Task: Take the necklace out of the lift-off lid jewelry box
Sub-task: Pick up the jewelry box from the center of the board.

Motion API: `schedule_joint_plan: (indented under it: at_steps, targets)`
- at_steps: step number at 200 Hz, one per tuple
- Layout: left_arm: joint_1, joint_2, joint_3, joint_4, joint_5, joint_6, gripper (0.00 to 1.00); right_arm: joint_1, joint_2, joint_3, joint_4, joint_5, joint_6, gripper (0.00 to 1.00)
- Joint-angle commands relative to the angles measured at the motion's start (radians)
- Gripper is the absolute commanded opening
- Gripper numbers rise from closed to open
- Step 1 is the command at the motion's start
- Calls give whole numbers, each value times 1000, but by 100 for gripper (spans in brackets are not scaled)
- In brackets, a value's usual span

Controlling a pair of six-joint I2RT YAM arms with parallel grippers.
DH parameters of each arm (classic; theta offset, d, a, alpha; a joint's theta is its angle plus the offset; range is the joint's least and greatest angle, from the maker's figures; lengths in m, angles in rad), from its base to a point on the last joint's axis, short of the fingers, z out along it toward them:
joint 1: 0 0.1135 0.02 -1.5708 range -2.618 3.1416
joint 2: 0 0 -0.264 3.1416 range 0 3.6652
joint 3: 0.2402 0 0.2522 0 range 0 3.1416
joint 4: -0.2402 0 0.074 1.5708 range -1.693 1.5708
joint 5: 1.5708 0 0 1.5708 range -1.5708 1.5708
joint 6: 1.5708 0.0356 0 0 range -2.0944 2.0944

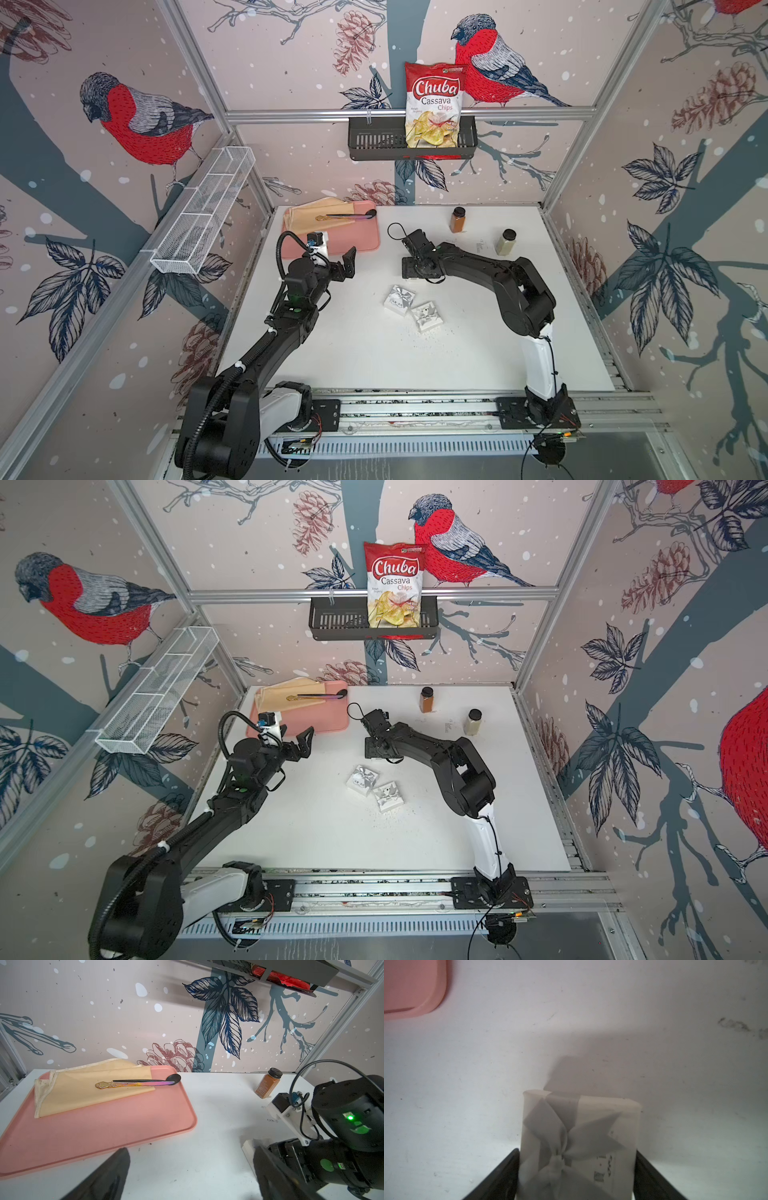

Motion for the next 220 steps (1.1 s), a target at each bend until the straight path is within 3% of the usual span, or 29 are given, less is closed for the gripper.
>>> schedule_joint_plan:
  at_steps: [1,103,220]
  targets:
    - [1,-3,-2,30,19,1,97,3,9,12,-17,16,-21,80]
    - [0,0,3,20,30,8,97,13,56,99,-109,95,-52,82]
    - [0,13,9,12,36,16,97,18,69,134,-142,112,-68,74]
